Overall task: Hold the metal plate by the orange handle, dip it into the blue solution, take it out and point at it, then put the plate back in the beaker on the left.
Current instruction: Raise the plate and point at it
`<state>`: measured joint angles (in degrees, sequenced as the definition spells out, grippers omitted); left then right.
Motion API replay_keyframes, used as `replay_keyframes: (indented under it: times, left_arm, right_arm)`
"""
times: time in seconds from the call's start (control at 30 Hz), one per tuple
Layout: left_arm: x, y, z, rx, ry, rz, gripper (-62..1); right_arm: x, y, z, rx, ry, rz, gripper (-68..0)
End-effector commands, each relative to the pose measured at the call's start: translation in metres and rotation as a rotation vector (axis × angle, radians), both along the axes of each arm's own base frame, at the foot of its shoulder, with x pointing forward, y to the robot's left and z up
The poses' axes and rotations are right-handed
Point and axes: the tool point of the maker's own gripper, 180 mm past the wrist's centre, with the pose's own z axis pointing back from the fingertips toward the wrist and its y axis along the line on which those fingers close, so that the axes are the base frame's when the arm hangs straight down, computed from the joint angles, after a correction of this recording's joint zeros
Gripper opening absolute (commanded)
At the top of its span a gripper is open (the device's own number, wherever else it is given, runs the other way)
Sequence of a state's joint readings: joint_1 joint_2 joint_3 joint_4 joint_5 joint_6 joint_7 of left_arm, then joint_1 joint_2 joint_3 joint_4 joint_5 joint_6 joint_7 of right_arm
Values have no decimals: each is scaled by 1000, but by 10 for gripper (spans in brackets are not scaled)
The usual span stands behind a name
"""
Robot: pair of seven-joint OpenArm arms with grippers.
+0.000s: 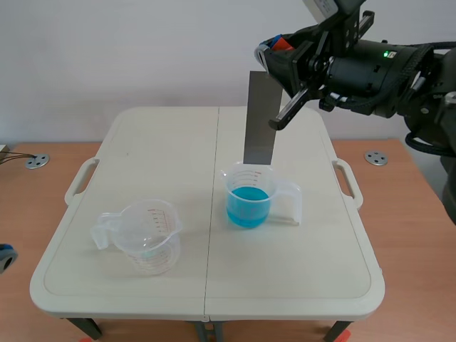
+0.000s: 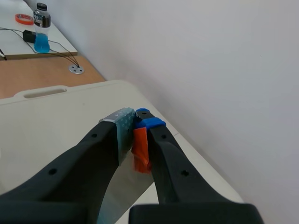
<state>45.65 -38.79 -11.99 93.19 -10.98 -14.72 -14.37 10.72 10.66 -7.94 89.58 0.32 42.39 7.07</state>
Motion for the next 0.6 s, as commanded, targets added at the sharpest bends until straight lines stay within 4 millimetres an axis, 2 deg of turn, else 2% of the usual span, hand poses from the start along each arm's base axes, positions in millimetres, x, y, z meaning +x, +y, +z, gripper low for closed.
replay_keyframes:
  times: [0.0,0.3,0.57]
  left_arm:
    - [12,-3,12,-14,-51,-9,-594]
    - [61,-20,35,0,-123,-60,-594]
    - [93,-57,47,2,-149,-148,-594]
  right_arm:
    - [-2,1,24,30,-59,19,-662]
    - [-7,4,41,39,-89,26,-662]
    - [-10,6,48,52,-93,30,-662]
